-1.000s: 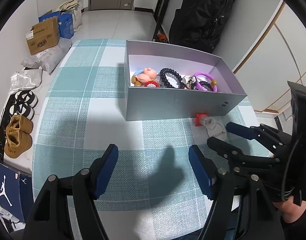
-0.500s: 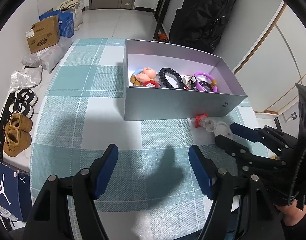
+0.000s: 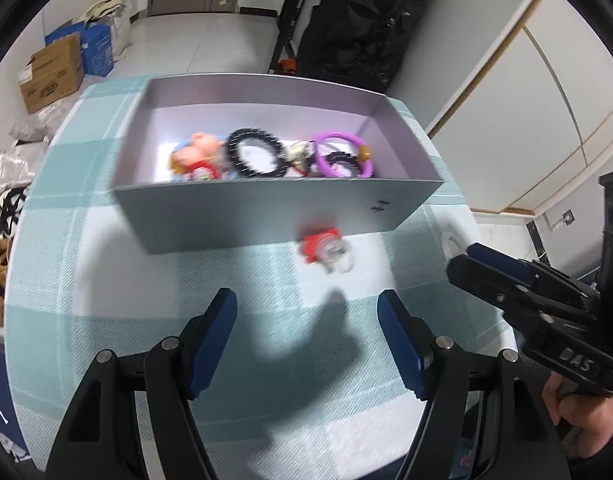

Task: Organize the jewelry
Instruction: 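Grasp the white round disc with the right tool while the left tool grasps the red pacifier clip, then carry the white disc and red clip over the grey box with both tools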

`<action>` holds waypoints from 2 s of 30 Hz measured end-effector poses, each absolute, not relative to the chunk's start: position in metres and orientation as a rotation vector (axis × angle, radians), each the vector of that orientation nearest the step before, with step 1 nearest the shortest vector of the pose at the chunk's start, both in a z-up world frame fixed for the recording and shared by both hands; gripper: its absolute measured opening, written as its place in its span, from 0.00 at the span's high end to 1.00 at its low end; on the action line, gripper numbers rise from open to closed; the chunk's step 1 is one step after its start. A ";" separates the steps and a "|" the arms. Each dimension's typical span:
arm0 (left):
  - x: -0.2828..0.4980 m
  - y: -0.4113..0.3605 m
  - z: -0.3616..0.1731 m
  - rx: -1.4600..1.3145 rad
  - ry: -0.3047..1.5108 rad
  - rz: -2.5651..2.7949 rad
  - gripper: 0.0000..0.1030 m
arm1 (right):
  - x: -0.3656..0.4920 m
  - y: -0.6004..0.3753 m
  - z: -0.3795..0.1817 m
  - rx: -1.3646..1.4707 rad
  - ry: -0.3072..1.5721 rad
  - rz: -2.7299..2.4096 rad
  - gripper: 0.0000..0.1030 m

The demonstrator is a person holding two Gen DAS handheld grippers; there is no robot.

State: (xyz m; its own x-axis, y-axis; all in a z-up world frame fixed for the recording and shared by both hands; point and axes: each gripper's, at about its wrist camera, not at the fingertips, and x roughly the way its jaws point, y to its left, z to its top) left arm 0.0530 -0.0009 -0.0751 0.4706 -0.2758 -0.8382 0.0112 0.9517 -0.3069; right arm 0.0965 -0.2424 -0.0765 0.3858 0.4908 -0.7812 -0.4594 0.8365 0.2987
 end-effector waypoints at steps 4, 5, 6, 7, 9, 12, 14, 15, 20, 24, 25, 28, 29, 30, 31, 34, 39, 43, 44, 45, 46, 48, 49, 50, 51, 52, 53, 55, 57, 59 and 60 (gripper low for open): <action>0.059 -0.011 -0.077 -0.265 1.063 -0.184 0.34 | 0.100 -0.256 -0.075 0.085 1.009 0.590 0.60; 0.059 -0.012 -0.077 -0.263 1.061 -0.179 0.34 | 0.101 -0.258 -0.074 0.091 1.008 0.589 0.60; 0.061 -0.013 -0.077 -0.257 1.062 -0.165 0.34 | 0.100 -0.260 -0.074 0.094 1.007 0.587 0.60; 0.062 -0.013 -0.078 -0.249 1.066 -0.146 0.37 | 0.101 -0.262 -0.074 0.096 1.007 0.585 0.60; 0.064 -0.012 -0.080 -0.243 1.083 -0.127 0.49 | 0.101 -0.266 -0.074 0.106 1.008 0.584 0.60; 0.066 -0.010 -0.080 -0.245 1.078 -0.105 0.59 | 0.100 -0.270 -0.074 0.120 1.012 0.585 0.60; 0.066 -0.010 -0.079 -0.244 1.079 -0.094 0.69 | 0.099 -0.271 -0.075 0.120 1.014 0.588 0.60; 0.066 -0.011 -0.080 -0.248 1.081 -0.105 0.75 | 0.098 -0.271 -0.075 0.119 1.016 0.593 0.60; 0.063 -0.014 -0.080 -0.224 1.075 -0.122 0.81 | 0.097 -0.269 -0.075 0.111 1.017 0.608 0.60; 0.061 -0.012 -0.078 -0.231 1.078 -0.144 0.82 | 0.095 -0.265 -0.075 0.106 1.011 0.614 0.60; 0.059 -0.012 -0.076 -0.233 1.074 -0.150 0.82 | 0.094 -0.265 -0.074 0.106 1.008 0.616 0.60; 0.051 -0.010 -0.071 -0.252 1.045 -0.195 0.82 | 0.094 -0.263 -0.074 0.109 1.009 0.621 0.60; 0.048 -0.011 -0.069 -0.251 1.034 -0.211 0.82 | 0.095 -0.262 -0.074 0.114 1.013 0.625 0.60; 0.045 -0.011 -0.067 -0.235 1.026 -0.217 0.82 | 0.095 -0.261 -0.074 0.120 1.014 0.631 0.60; 0.042 -0.011 -0.064 -0.223 1.018 -0.219 0.82 | 0.094 -0.259 -0.073 0.123 1.012 0.639 0.60; 0.037 -0.011 -0.059 -0.198 1.009 -0.232 0.82 | 0.095 -0.252 -0.070 0.116 1.007 0.651 0.60; 0.035 0.000 -0.048 -0.230 0.975 -0.243 0.82 | 0.096 -0.247 -0.063 0.151 0.981 0.666 0.60; 0.032 0.005 -0.037 -0.238 0.938 -0.245 0.82 | 0.096 -0.239 -0.060 0.157 0.973 0.687 0.60; 0.033 0.005 -0.036 -0.239 0.931 -0.246 0.82 | 0.096 -0.237 -0.058 0.155 0.970 0.692 0.60; 0.034 0.007 -0.033 -0.240 0.920 -0.245 0.82 | 0.095 -0.235 -0.056 0.154 0.965 0.698 0.60; 0.034 0.008 -0.029 -0.240 0.909 -0.244 0.82 | 0.095 -0.233 -0.055 0.154 0.962 0.702 0.60; 0.034 0.010 -0.025 -0.240 0.893 -0.244 0.82 | 0.096 -0.230 -0.052 0.159 0.953 0.712 0.60; 0.034 0.010 -0.023 -0.242 0.890 -0.248 0.82 | 0.096 -0.228 -0.051 0.163 0.951 0.716 0.60; 0.035 0.011 -0.022 -0.244 0.889 -0.249 0.82 | 0.098 -0.227 -0.049 0.169 0.950 0.722 0.60; 0.035 0.012 -0.021 -0.245 0.887 -0.250 0.82 | 0.099 -0.224 -0.047 0.176 0.944 0.727 0.60; 0.036 0.011 -0.021 -0.246 0.886 -0.251 0.82 | 0.100 -0.223 -0.045 0.177 0.940 0.730 0.60; 0.037 0.012 -0.020 -0.249 0.885 -0.254 0.82 | 0.101 -0.221 -0.044 0.178 0.936 0.734 0.60; 0.039 0.013 -0.019 -0.254 0.883 -0.252 0.82 | 0.103 -0.216 -0.040 0.178 0.925 0.744 0.60; 0.039 0.018 -0.018 -0.265 0.881 -0.249 0.82 | 0.106 -0.210 -0.035 0.174 0.915 0.752 0.60; 0.041 0.023 -0.018 -0.283 0.880 -0.243 0.82 | 0.108 -0.206 -0.032 0.172 0.906 0.754 0.60; 0.044 0.026 -0.018 -0.296 0.884 -0.244 0.82 | 0.111 -0.204 -0.031 0.172 0.905 0.756 0.60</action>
